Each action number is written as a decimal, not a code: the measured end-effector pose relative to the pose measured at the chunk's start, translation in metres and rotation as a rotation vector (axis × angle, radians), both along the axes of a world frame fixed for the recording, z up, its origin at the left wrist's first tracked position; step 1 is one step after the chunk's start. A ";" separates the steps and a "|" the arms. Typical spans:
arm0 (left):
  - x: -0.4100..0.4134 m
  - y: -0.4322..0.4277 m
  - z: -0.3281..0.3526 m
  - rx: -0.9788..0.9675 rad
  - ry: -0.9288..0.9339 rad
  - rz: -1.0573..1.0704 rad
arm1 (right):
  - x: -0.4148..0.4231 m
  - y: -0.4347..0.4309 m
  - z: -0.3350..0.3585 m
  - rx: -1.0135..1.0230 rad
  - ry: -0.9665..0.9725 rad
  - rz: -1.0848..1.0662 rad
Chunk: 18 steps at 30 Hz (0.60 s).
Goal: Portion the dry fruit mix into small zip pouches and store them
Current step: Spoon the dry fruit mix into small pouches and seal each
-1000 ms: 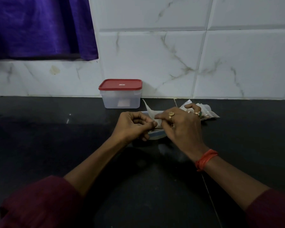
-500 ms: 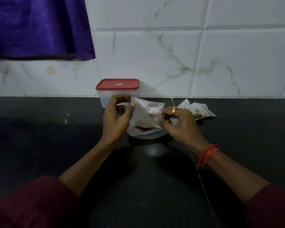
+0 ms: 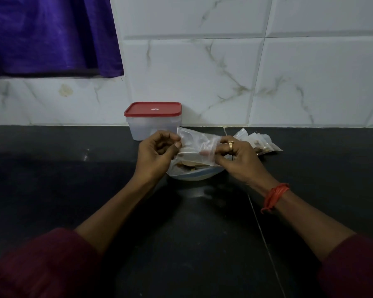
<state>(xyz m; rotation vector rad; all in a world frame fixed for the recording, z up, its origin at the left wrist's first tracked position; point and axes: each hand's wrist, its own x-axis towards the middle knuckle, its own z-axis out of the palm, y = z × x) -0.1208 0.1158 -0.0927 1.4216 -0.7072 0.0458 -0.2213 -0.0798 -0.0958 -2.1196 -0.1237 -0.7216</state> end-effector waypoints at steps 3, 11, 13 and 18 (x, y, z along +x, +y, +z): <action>0.000 -0.001 -0.001 0.040 -0.051 -0.029 | 0.001 -0.002 -0.002 -0.048 0.027 -0.028; 0.000 0.000 -0.002 0.053 -0.177 -0.056 | 0.006 0.005 -0.001 0.200 0.022 -0.026; -0.002 0.001 -0.001 0.075 -0.219 -0.060 | 0.004 0.003 0.001 0.184 0.020 -0.029; 0.000 0.002 -0.001 0.107 -0.268 -0.037 | 0.004 -0.005 0.000 -0.001 0.133 -0.079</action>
